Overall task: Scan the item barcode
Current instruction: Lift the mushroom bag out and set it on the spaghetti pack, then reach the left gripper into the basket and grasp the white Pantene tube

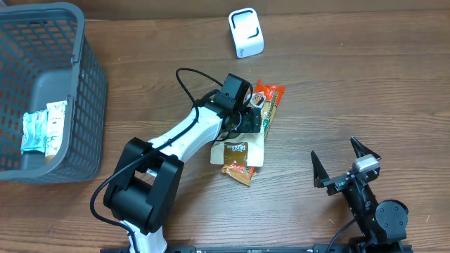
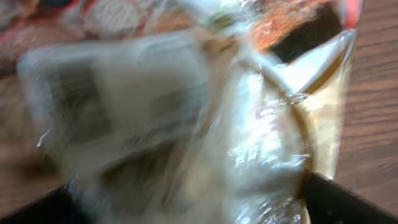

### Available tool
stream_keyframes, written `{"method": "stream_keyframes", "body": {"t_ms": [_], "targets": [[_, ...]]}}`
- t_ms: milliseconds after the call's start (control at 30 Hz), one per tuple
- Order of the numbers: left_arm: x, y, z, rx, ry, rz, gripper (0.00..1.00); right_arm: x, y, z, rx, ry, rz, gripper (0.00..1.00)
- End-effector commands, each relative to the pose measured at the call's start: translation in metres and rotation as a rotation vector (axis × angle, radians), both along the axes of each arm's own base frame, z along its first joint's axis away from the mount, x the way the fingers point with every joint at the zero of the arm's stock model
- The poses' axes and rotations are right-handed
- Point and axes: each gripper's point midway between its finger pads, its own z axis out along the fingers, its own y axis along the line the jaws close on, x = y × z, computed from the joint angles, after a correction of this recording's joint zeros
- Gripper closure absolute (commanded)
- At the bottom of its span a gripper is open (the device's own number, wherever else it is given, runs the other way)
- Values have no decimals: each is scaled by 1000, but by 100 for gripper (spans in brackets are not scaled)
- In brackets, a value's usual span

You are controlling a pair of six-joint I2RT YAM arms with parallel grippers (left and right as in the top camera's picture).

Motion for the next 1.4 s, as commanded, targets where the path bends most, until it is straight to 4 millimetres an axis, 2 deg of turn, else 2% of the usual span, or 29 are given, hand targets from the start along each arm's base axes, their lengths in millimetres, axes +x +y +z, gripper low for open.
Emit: {"method": "stream_keyframes", "body": {"t_ms": [0,33,67,133,267,433,533,600,667,767,900,1100,1200,1367], "targets": [[24,5,42,-48,-33,21,0,0,2,-2,4,-1,8,0],[30,12,54,-40,-45,24,0,0,2,-2,4,-1,8,0],[44,32,87,-8,-82,29,0,0,2,-2,4,-1,8,0],[53,55,126,34,-124,33,0,0,2,-2,4,-1,8,0],[56,120,218,158,-244,102,0,0,2,-2,4,-1,8,0],[35,204,322,213,-418,248,0,0,2,-2,4,-1,8,0],[15,266,359,235,-492,407,0,0,2,-2,4,-1,8,0],[-2,310,371,238,-511,524,0,0,2,-2,4,-1,8,0],[-19,349,372,200,-494,651,0,0,2,-2,4,-1,8,0],[-39,400,362,127,-456,814,0,0,2,-2,4,-1,8,0],[-63,459,327,126,-385,996,0,0,2,-2,4,-1,8,0],[-59,491,253,219,-296,980,0,0,2,-2,4,-1,8,0],[-49,498,211,286,-280,855,0,0,2,-2,4,-1,8,0],[-44,505,148,361,-209,677,0,0,2,-2,4,-1,8,0]]}}
